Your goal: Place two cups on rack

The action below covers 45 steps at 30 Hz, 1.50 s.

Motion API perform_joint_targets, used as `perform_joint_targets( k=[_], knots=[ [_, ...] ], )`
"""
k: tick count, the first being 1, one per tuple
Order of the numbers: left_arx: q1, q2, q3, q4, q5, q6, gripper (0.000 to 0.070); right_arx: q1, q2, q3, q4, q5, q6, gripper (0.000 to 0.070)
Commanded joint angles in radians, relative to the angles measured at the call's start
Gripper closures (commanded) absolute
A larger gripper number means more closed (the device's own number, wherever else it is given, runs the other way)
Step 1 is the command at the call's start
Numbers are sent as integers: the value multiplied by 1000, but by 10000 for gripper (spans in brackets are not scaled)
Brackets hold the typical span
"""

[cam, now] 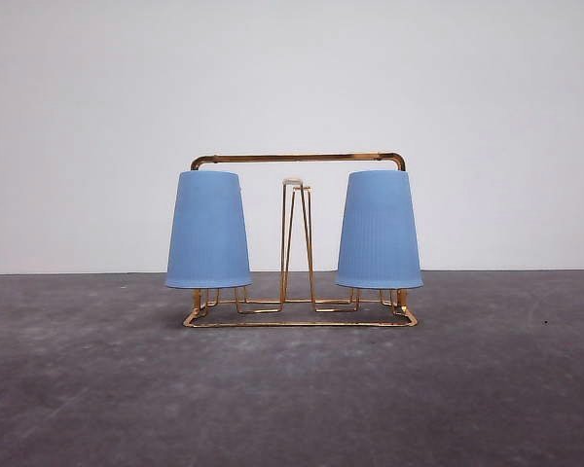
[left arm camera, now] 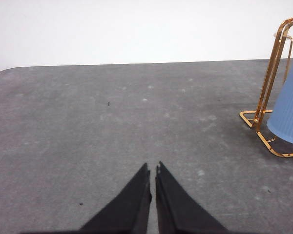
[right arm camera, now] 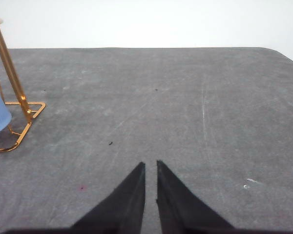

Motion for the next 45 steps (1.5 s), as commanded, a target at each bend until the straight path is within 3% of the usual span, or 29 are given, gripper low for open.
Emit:
perform_joint_targets(
  k=[1, 45],
  knots=[
    [1, -2, -13, 12, -2, 3, 700, 0, 0, -2, 9, 0, 10, 660],
    [1, -2, -13, 12, -2, 3, 700, 0, 0, -2, 9, 0, 10, 660]
  ],
)
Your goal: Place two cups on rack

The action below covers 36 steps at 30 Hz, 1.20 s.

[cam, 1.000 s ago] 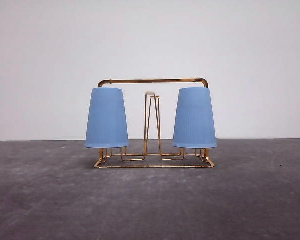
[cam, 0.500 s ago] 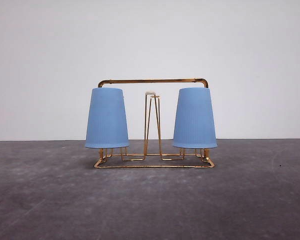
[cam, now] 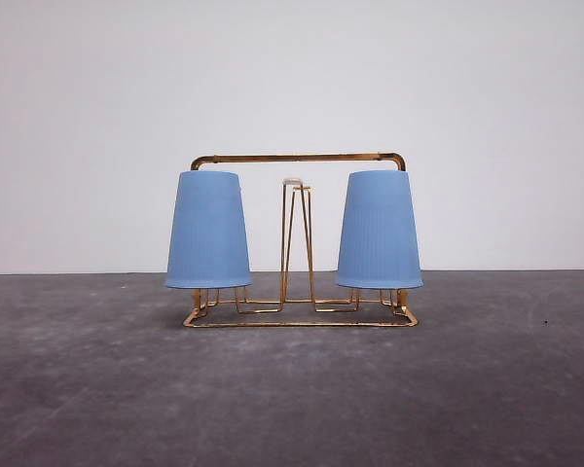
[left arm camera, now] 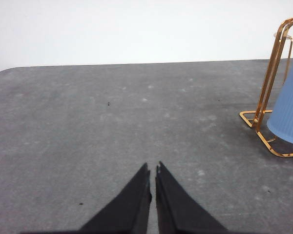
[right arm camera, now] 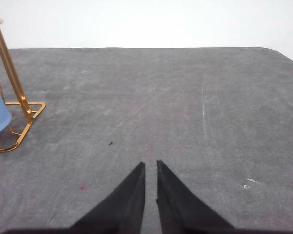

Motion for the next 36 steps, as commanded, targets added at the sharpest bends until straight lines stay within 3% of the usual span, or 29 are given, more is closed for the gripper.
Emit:
perform_joint_targets(
  k=[1, 36],
  knots=[
    [1, -2, -13, 12, -2, 3, 700, 0, 0, -2, 9, 0, 10, 660],
    [1, -2, -13, 12, -2, 3, 700, 0, 0, -2, 9, 0, 10, 660]
  ],
)
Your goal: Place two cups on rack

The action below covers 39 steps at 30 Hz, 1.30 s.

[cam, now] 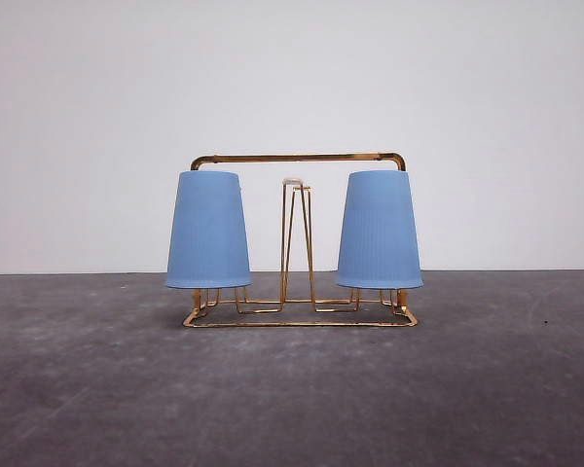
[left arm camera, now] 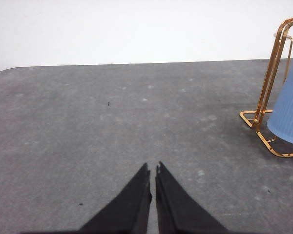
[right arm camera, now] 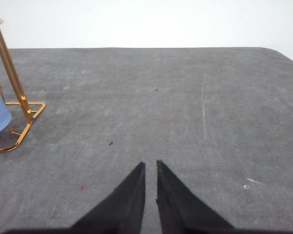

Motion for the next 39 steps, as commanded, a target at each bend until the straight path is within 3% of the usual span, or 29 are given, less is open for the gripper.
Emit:
perform_joint_targets(
  k=[1, 39],
  knots=[
    [1, -2, -13, 12, -2, 3, 700, 0, 0, -2, 9, 0, 10, 660],
    [1, -2, -13, 12, -2, 3, 700, 0, 0, -2, 9, 0, 10, 660]
  ],
)
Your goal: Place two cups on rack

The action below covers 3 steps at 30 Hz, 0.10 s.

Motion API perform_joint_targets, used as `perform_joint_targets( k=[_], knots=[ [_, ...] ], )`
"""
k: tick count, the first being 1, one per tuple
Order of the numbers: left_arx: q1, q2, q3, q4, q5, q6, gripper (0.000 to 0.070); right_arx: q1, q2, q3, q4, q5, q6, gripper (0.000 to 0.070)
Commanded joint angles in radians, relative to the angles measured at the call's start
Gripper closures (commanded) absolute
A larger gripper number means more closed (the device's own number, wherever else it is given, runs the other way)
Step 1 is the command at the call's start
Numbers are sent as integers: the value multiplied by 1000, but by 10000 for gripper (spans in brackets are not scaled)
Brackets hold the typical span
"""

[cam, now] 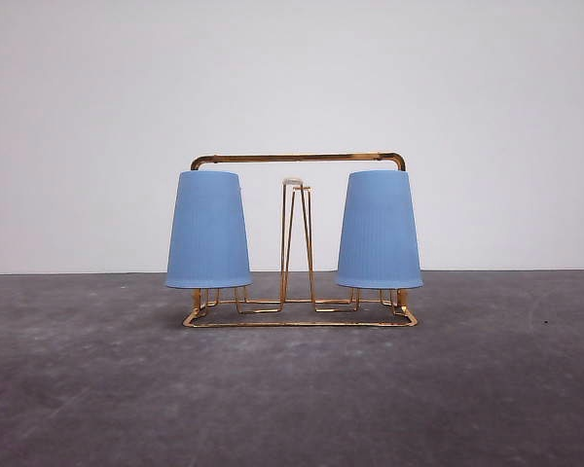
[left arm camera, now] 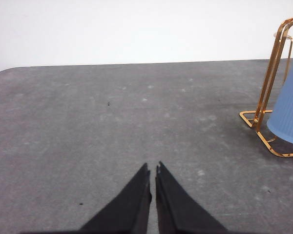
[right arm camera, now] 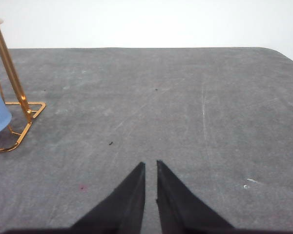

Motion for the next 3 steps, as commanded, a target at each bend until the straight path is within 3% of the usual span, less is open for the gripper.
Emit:
perform_joint_targets(
  k=[1, 3],
  knots=[
    [1, -2, -13, 12, -2, 3, 700, 0, 0, -2, 9, 0, 10, 660],
    [1, -2, -13, 12, -2, 3, 700, 0, 0, -2, 9, 0, 10, 660]
  ],
)
